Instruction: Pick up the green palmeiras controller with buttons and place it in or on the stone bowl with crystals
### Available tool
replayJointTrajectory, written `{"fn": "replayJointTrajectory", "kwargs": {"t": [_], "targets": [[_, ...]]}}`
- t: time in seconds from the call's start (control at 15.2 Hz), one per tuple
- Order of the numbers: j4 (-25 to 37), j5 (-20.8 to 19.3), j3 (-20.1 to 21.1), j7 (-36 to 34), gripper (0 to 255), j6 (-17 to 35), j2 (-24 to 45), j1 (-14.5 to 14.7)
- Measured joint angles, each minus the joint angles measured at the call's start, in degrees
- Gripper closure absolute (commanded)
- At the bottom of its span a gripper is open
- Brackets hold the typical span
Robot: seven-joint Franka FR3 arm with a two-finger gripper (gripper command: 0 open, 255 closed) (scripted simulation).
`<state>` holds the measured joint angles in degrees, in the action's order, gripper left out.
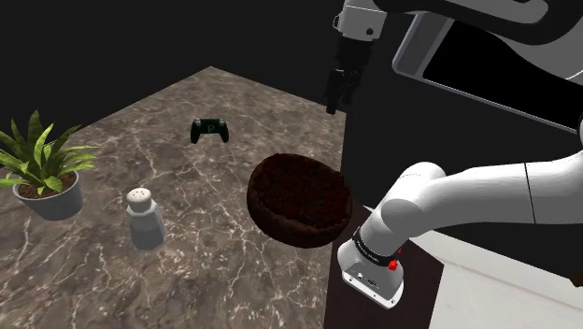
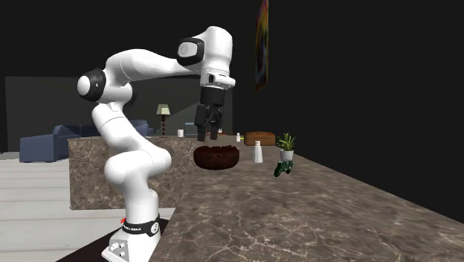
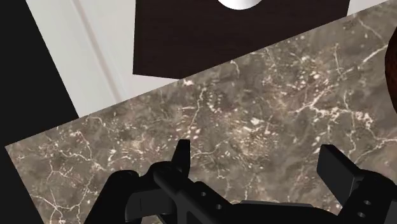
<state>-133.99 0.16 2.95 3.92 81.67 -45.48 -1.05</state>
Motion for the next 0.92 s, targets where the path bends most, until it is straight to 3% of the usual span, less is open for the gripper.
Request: {"fn": "replayJointTrajectory", "kwargs": {"t": [0.26,0.92], "targets": [[1.28,0.51,1.97,-1.06,0,2.02,3.48,0.72],[11.98,0.31,11.80,-7.56,0,9.14,22.41,3.39]]}}
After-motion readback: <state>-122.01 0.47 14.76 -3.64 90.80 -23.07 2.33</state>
